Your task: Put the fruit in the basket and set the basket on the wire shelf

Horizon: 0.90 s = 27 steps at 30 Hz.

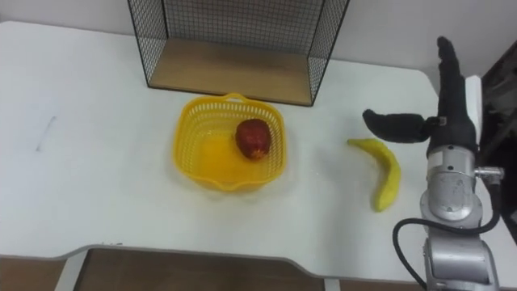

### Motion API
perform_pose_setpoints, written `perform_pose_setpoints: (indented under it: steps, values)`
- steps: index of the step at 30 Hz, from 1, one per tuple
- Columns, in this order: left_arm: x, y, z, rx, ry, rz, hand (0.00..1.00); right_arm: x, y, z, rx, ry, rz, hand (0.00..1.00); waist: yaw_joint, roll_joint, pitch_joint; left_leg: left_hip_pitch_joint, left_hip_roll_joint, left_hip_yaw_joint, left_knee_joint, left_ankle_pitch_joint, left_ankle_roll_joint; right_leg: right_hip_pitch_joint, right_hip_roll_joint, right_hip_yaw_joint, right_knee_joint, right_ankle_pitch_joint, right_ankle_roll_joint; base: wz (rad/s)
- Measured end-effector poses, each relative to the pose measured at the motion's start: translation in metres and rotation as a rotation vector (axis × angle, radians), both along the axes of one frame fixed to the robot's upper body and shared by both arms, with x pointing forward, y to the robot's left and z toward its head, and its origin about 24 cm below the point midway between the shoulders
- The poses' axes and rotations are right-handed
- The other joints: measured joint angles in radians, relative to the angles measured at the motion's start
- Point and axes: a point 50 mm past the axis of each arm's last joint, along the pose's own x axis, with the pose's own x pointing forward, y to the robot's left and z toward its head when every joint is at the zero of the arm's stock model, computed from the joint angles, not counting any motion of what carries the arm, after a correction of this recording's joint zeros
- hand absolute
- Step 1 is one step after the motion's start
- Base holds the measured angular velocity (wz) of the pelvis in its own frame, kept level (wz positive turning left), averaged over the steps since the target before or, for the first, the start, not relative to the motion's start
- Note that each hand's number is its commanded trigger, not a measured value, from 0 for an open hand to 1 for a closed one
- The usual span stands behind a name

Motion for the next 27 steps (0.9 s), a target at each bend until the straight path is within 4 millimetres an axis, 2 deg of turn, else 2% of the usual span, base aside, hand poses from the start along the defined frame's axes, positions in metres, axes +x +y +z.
perform_pose_setpoints:
  steps: [10,15,19,27]
  values:
    - [0.003,0.003,0.001,0.016,0.005,0.018,0.0,0.013,-0.002,0.004,0.01,0.03,0.012,0.0,0.005,-0.001,0.0003,-0.002,0.0,-0.002,0.0,0.0,0.0,0.0,0.0,0.0,-0.001,0.0,0.0,0.0]
    - [0.003,0.004,0.001,0.022,0.014,0.024,0.0,0.021,-0.003,-0.002,0.053,0.064,0.023,0.0,0.005,-0.002,-0.0004,-0.002,0.0,-0.005,0.0,0.0,0.0,0.001,-0.001,-0.003,0.001,0.0,0.0,0.0]
    - [0.003,0.004,0.002,0.024,0.02,0.027,0.0,0.024,-0.005,-0.012,0.077,0.133,0.04,0.0,0.003,-0.001,-0.0005,-0.009,0.0,-0.01,0.001,0.0,0.0,0.002,-0.002,-0.009,0.001,0.0,0.0,0.05]
    - [0.0,0.005,0.002,0.033,0.041,0.035,0.0,0.015,-0.015,-0.045,0.132,0.315,0.024,0.0,0.003,0.012,-0.0048,-0.003,-0.001,-0.03,0.003,0.001,0.0,0.009,-0.003,-0.026,0.003,0.0,0.0,0.05]
